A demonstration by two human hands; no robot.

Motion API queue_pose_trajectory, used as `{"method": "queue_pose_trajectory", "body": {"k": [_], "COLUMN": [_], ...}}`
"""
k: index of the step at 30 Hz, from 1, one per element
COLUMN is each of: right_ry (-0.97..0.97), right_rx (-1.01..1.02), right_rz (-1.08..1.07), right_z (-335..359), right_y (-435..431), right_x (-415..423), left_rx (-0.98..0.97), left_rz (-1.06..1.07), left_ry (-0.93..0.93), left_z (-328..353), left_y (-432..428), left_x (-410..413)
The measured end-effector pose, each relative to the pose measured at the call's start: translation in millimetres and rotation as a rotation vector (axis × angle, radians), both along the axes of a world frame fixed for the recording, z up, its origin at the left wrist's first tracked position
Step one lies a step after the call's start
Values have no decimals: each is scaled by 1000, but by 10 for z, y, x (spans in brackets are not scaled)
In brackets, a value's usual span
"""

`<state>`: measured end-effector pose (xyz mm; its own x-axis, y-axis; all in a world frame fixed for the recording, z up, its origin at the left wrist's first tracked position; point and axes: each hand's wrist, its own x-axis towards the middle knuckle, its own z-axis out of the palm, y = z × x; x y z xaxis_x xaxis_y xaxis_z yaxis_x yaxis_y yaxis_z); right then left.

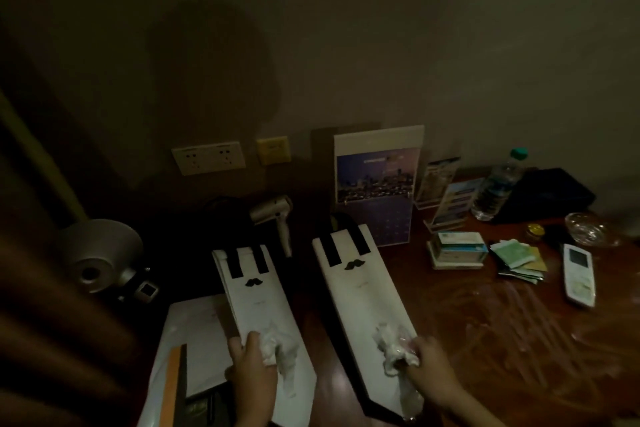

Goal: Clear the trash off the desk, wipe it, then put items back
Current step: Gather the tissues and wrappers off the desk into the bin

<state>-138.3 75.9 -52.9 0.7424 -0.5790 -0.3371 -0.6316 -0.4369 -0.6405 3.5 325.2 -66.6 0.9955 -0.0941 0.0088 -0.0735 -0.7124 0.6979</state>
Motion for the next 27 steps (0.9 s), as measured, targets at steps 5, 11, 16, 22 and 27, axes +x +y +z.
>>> {"method": "queue_pose_trajectory", "body": {"k": [5,11,16,22,27], "right_ry": [-49,-91,-70,-88,-97], "right_rx": [19,2,-11,-22,1], "right_rz": [-51,-85,-117,-272,-418], "right_z": [184,431,574,685,732], "right_y": [-314,-732,-1180,-1709,-2126], "right_x": [-521,-1337,-2061,-2901,-3470], "left_rx": [-8,-19,-117,-138,-151], "left_rz": [-40,-141,-231,-423,-561], "left_ry": [-59,-89,-75,-73,-64], "left_z": [172,462,600,734,892], "left_y": [-233,-882,-1650,-2496,-3298], "left_x": [-330,-1063,-1766,-2406,-2762]}}
